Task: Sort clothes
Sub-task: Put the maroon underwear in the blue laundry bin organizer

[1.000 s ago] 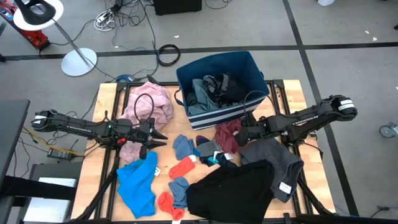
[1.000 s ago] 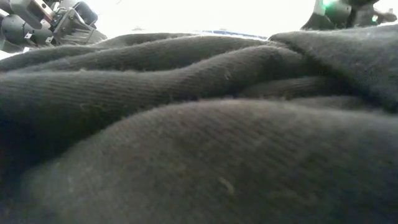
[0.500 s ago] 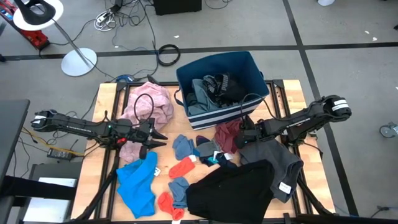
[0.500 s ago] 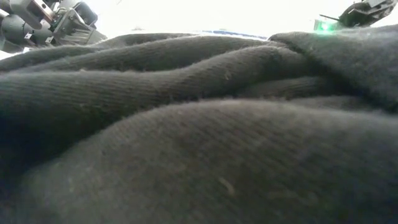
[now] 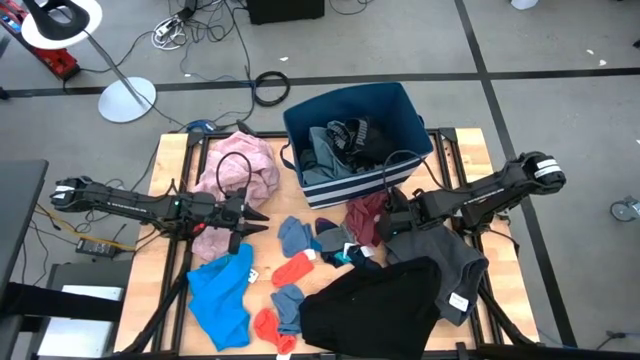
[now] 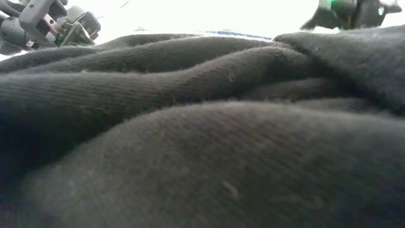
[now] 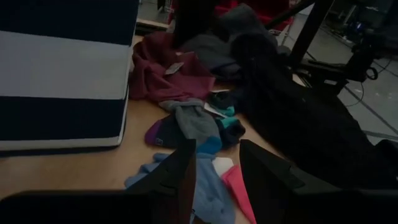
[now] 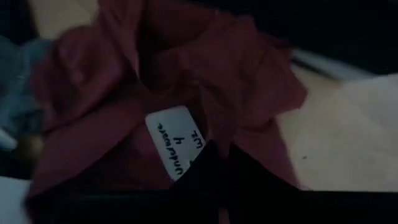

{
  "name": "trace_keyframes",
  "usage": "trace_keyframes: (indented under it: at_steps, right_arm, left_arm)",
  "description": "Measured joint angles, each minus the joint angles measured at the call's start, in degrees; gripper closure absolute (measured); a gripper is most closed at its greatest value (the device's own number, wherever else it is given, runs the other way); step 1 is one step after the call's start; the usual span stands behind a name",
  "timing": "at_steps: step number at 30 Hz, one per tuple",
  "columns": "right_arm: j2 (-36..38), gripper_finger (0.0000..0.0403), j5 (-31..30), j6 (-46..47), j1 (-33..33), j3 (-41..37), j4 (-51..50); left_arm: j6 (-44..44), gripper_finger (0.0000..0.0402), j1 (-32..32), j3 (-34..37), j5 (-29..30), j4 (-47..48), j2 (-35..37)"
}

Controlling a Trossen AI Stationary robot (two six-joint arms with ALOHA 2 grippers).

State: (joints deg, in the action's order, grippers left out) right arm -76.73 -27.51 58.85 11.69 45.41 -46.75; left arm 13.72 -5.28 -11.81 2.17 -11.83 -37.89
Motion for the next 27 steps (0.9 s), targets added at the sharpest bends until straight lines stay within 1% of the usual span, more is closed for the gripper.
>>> trace_keyframes:
  at_steps: [7, 12, 20, 27]
  right_arm:
    - [0.0, 0.0401, -6.7, -1.2, 4.4, 16.1, -14.1]
    - [0.0, 0.0401, -12.4, -5.8, 6.7, 28.2, -19.1]
    - [0.0, 0.0402, -19.4, -19.4, 7.3, 43.7, -17.8]
    - [0.0, 0.0402, -23.2, -32.6, 5.9, 52.7, -12.0]
  left_arm:
    - [-0.3, 0.0273, 0.0, 0.0, 0.1, 0.1, 0.0]
    - [-0.4, 0.0273, 0.0, 0.0, 0.2, 0.2, 0.0]
    - [-0.4, 0.0273, 0.0, 0.0, 0.2, 0.2, 0.0]
    - [-0.4, 0.0273, 0.0, 0.0, 0.2, 0.2, 0.0]
